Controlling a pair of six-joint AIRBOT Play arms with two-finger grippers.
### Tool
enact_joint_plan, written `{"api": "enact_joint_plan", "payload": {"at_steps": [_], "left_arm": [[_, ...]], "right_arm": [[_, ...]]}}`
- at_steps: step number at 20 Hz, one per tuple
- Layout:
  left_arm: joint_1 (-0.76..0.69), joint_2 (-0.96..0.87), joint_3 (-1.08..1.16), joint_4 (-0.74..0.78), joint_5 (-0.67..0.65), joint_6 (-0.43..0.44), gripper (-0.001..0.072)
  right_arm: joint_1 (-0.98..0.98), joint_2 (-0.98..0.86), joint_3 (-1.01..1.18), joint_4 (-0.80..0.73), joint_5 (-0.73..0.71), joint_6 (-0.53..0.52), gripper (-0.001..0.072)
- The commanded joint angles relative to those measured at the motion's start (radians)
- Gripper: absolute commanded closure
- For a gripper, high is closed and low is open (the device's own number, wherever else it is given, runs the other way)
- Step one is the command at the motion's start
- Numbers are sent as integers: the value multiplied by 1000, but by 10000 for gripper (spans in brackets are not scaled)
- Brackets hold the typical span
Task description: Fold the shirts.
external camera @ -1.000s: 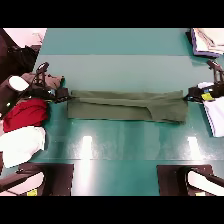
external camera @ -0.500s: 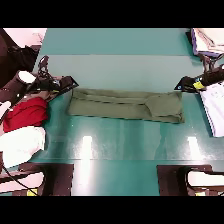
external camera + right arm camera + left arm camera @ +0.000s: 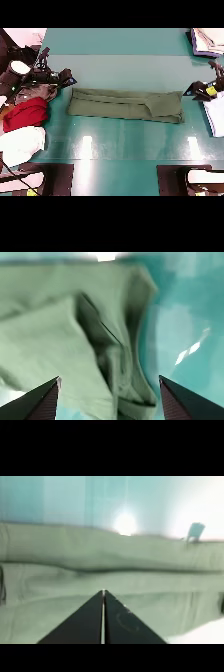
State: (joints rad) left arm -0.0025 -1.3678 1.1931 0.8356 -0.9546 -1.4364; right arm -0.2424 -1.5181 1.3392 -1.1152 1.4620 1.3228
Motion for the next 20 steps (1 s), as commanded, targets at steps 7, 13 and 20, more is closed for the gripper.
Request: {"api": "enact_joint_plan", "payload": {"at_steps": [7, 13, 20], "left_arm": [[-64, -1, 10, -6, -56, 31, 682], [-180, -1, 10, -6, -47, 30, 682], [-364, -127, 108, -7, 36, 11, 683]], "right_arm": [[-56, -72, -205, 252, -120, -225, 29], [-39, -134, -205, 258, -115, -225, 138], [-39, -52, -204, 388, -29, -277, 694]]}}
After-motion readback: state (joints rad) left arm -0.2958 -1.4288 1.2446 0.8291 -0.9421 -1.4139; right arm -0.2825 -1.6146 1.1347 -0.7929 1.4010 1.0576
